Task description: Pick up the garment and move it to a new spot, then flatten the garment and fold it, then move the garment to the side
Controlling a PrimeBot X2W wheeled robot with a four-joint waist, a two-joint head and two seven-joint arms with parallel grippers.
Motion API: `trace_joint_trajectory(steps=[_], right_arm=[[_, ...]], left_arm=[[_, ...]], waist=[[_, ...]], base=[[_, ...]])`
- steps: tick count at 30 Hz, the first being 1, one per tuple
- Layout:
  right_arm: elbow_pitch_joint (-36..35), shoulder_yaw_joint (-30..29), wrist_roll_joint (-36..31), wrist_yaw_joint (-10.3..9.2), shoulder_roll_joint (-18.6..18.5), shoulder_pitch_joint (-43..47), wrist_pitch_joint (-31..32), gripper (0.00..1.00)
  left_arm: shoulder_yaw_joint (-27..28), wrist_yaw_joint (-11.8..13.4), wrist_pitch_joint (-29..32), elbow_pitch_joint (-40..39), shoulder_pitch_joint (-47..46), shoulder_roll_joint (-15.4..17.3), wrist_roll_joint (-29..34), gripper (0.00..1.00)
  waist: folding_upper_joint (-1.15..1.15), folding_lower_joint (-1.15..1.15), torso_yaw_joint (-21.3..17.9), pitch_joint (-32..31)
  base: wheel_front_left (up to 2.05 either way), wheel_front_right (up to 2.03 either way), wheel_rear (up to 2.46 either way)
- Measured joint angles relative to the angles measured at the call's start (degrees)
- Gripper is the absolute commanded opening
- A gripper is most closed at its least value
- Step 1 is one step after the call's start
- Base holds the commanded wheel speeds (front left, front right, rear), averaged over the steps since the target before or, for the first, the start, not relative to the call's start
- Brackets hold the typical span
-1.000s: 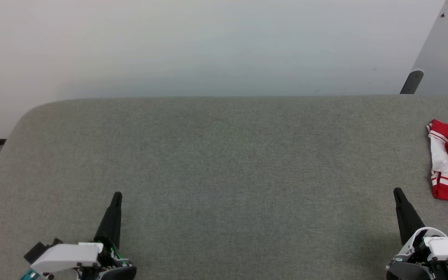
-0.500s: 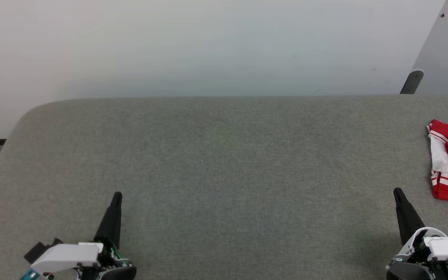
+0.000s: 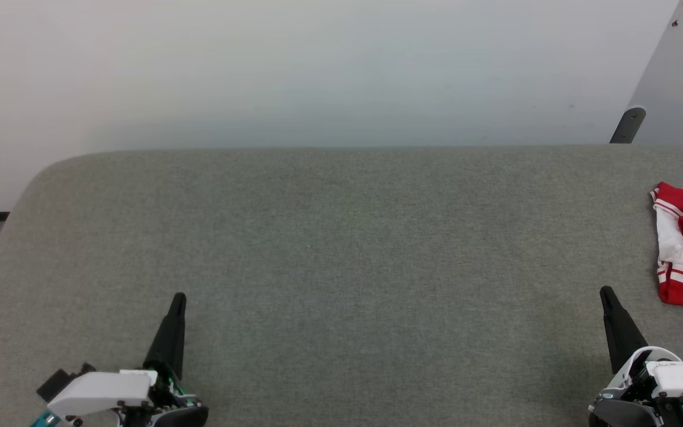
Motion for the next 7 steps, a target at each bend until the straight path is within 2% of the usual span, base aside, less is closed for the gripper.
trace_joint_trajectory(steps=[7], right_arm=[[0.0, 0.0, 0.0, 0.0, 0.0, 0.0, 0.0, 0.0]], left_arm=[[0.0, 0.0, 0.0, 0.0, 0.0, 0.0, 0.0, 0.0]], waist=[[0.0, 0.0, 0.0, 0.0]], base=[[0.0, 0.0, 0.0]])
